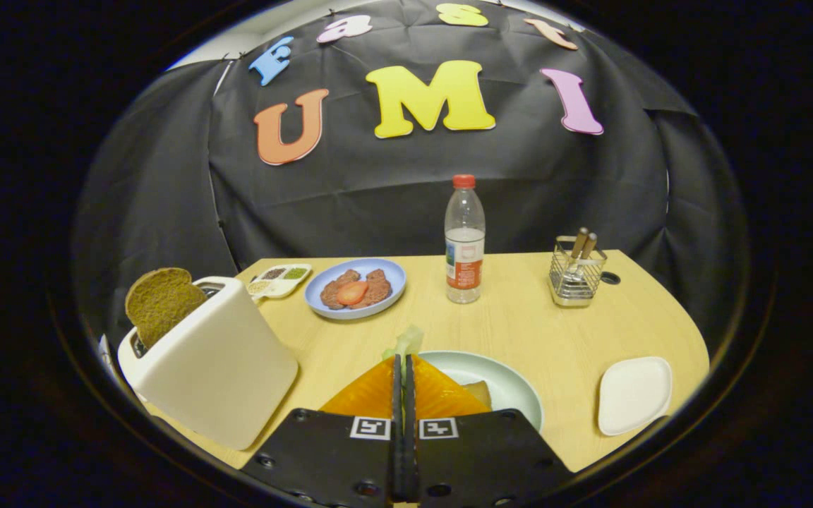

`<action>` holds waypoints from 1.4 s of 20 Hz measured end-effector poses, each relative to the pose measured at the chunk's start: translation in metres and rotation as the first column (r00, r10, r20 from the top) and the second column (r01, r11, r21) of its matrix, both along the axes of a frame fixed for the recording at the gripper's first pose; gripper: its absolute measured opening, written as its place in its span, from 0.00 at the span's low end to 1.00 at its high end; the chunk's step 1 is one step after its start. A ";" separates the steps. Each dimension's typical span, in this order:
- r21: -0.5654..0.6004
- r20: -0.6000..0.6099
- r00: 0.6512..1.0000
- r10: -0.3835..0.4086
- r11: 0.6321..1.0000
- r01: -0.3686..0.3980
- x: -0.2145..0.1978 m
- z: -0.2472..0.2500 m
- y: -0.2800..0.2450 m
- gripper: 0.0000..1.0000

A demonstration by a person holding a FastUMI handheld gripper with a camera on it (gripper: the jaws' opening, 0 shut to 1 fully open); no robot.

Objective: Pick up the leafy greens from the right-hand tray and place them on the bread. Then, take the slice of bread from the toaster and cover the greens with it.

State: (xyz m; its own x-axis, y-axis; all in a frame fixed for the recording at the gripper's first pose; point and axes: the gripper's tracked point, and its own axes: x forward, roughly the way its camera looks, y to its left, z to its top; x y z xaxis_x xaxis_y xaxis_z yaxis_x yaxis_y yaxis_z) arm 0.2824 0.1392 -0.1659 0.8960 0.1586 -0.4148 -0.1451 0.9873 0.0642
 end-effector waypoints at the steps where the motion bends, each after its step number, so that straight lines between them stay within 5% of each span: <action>1: -0.015 -0.002 1.000 -0.018 1.000 0.018 0.003 -0.003 -0.009 0.00; 10: -0.073 -0.024 0.999 -0.048 0.996 0.047 0.006 -0.027 -0.036 0.05; 12: -0.096 0.009 0.998 -0.055 0.994 0.055 0.003 -0.022 -0.037 0.16; 15: -0.111 0.071 0.995 -0.069 0.991 0.077 -0.005 -0.006 -0.034 0.52; 19: -0.095 0.152 0.984 -0.094 0.989 0.109 -0.028 0.025 -0.020 0.83; 23: -0.068 0.190 0.975 -0.118 0.989 0.133 -0.054 0.050 0.006 0.98; 28: -0.008 0.225 0.965 -0.138 0.990 0.143 -0.082 0.078 0.049 0.98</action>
State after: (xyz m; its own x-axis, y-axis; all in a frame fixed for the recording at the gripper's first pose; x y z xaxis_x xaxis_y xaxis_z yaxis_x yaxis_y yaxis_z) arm 0.2005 0.1886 -0.0882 0.9789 0.0173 -0.2035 -0.0131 0.9997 0.0223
